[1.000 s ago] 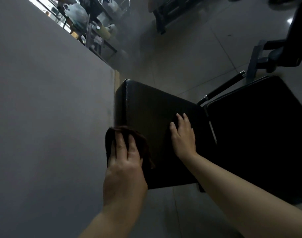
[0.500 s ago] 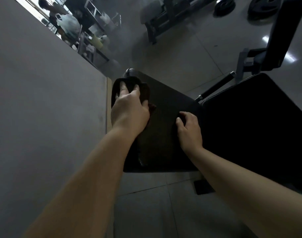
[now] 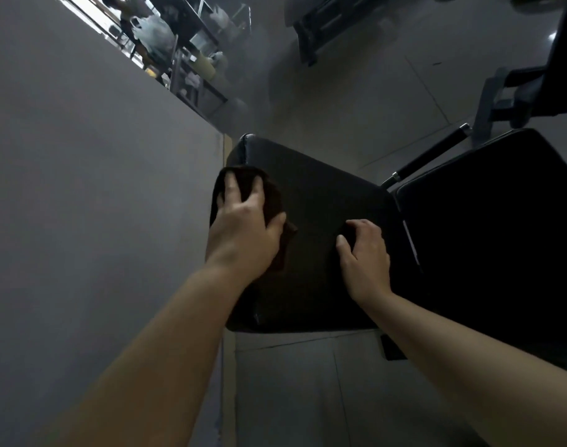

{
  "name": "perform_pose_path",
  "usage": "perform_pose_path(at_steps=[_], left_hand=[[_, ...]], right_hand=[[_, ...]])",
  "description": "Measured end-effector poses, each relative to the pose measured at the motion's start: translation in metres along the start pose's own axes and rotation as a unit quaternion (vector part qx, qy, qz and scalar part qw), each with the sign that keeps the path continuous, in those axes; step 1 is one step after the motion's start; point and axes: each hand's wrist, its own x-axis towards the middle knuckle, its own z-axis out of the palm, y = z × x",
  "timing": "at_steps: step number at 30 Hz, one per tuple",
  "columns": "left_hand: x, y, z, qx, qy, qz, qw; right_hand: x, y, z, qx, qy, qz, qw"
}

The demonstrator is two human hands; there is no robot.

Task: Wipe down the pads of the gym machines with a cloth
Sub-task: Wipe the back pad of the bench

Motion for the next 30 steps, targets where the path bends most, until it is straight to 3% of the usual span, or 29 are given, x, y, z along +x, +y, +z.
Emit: perform_pose_path(at_steps=[5, 9, 13, 17, 21, 24, 27, 30], left_hand=[[0.022, -0.002, -0.003, -0.058, 0.009, 0.001, 0.998], [-0.052, -0.016, 0.008, -0.093, 0.070, 0.070, 0.991], [-0.130, -0.038, 0.025, -0.100, 0.032, 0.124, 0.987], [-0.096, -0.048, 0.017, -0.024, -0.013, 0.195, 0.980], [-0.051, -0.023, 0.009, -0.055, -0.005, 0.131, 0.990], [-0.069, -0.023, 0.011, 0.019, 0.008, 0.197, 0.980], [-0.101, -0.031, 0.019, 0.147, -0.004, 0.306, 0.941], [-0.104, -0.030, 0.029, 0.236, -0.004, 0.353, 0.906]], right_hand=[[0.005, 0.003, 0.001, 0.005, -0.025, -0.009, 1.000], [0.004, 0.007, 0.000, 0.026, -0.023, -0.014, 0.999], [0.005, 0.010, -0.001, 0.038, -0.033, -0.014, 0.999], [0.005, 0.011, 0.002, 0.034, -0.017, -0.018, 0.999], [0.005, 0.013, 0.004, 0.052, -0.012, -0.016, 0.998], [0.006, 0.013, -0.003, 0.125, -0.023, -0.005, 0.992], [0.010, 0.020, -0.020, 0.172, -0.026, 0.017, 0.985], [0.016, 0.035, -0.041, 0.181, 0.002, 0.031, 0.983]])
